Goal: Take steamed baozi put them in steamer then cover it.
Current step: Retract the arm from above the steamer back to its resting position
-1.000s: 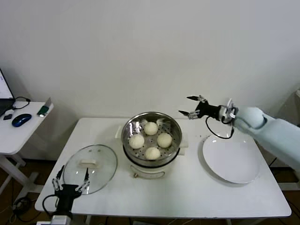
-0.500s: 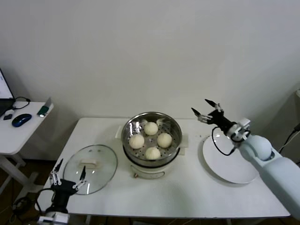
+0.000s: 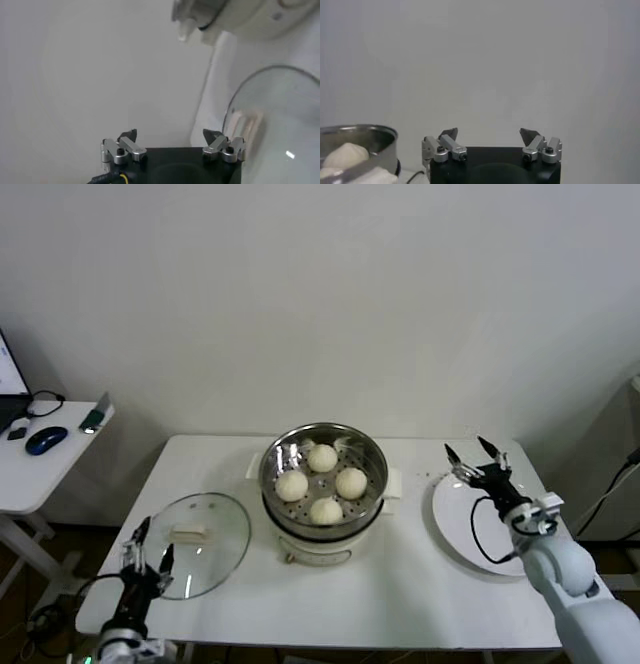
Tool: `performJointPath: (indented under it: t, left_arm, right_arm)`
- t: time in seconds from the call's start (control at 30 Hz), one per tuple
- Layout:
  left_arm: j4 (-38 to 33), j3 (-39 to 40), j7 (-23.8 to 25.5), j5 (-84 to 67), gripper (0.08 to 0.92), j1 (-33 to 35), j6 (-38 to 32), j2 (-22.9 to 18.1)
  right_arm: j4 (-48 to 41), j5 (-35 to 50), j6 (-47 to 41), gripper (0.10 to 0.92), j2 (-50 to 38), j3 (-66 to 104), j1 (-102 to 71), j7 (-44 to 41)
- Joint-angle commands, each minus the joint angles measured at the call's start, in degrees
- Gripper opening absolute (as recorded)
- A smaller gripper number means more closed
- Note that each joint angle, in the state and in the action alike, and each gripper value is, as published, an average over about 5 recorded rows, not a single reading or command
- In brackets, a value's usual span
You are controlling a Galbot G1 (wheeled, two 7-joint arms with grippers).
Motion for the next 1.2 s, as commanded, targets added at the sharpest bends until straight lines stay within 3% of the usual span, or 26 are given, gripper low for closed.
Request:
performJointPath:
  t: [0.03, 0.53, 1.2]
  left_arm:
    - [12.09, 7.52, -6.41, 16.93, 0.823, -6.45, 1.09, 1.34]
    - [23.47, 6.75, -4.78, 17.68, 0.823, -16.68, -2.21, 1.97]
    - [31.06, 7.28, -6.63, 16.27, 0.823, -23.85, -2.70, 3.19]
  right_arm:
    - [1.57, -4.04, -1.06, 0.823, 6.04, 8.80, -9.38, 1.41]
    - [0.79, -6.68, 0.77, 0.823, 7.33, 10.74, -11.12, -0.18]
    - [0.19, -9.83, 1.94, 0.823, 8.86, 12.74, -12.74, -3.35]
